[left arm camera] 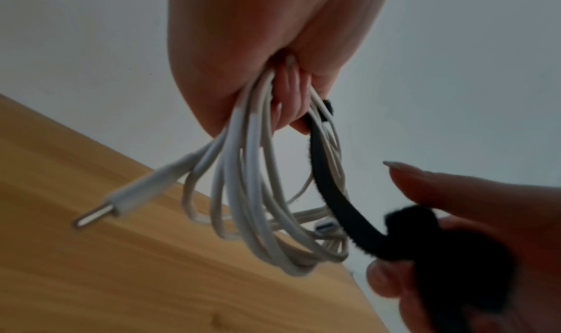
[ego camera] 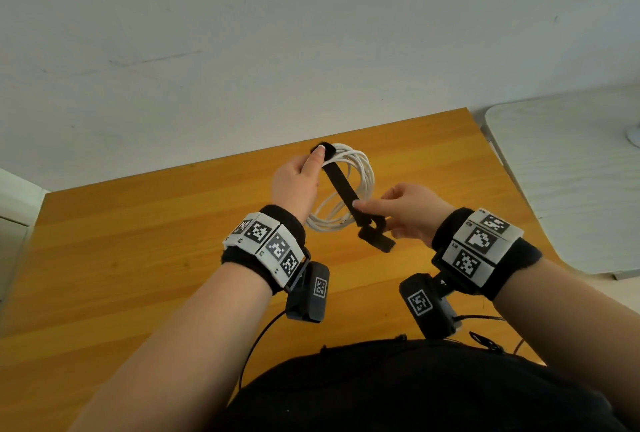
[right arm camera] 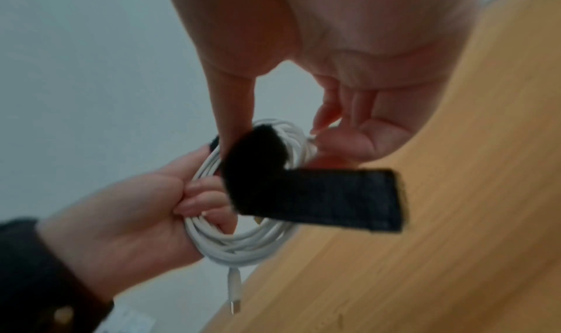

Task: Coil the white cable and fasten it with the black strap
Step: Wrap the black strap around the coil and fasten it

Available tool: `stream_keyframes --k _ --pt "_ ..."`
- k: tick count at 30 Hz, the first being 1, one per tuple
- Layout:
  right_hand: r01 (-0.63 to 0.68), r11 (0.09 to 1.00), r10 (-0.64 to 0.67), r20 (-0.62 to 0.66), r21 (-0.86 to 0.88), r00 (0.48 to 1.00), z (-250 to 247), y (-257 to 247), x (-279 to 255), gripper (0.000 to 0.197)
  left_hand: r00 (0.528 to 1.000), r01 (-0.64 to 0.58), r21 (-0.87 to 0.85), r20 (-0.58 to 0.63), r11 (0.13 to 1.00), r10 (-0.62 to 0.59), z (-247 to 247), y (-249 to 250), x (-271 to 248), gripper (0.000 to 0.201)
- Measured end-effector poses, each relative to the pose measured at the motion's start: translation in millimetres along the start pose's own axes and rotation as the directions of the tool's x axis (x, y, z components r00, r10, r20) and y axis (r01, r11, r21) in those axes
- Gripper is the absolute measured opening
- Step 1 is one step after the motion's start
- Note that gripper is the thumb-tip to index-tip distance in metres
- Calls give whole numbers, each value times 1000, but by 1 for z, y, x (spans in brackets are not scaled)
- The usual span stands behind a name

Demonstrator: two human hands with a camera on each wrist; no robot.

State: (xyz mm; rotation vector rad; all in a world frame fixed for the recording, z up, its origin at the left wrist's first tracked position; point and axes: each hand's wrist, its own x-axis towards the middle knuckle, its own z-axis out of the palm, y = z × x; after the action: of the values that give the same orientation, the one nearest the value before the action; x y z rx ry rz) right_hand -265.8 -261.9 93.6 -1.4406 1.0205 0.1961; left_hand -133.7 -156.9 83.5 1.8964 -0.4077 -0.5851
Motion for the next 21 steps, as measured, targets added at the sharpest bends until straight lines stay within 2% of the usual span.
stream_keyframes --k 2,4,7,10,13,16,21 --pt "86 984 -86 10 -154 996 1 -2 -2 33 1000 -3 3 1 1000 3 -1 -1 1 47" --pt "144 961 -133 59 -234 989 2 -5 -3 24 1000 -7 14 5 1000 7 -1 -1 0 46" --pt "154 951 -122 130 -270 984 3 -11 -5 17 1000 -24 25 7 999 24 -2 -1 0 45" --pt "166 975 -138 179 -150 974 4 -15 -9 13 999 -53 57 10 997 52 -5 -1 -1 36" --pt "282 958 -275 129 -46 953 2 -22 -13 21 995 -96 139 18 986 94 -8 -2 -1 31" --pt "391 920 -393 83 36 916 -2 -31 -17 25 985 -164 237 94 958 145 -9 -3 -1 27" --pt "397 845 -444 55 359 894 -11 -43 -20 26 964 -236 282 190 930 187 -7 0 -4 28"
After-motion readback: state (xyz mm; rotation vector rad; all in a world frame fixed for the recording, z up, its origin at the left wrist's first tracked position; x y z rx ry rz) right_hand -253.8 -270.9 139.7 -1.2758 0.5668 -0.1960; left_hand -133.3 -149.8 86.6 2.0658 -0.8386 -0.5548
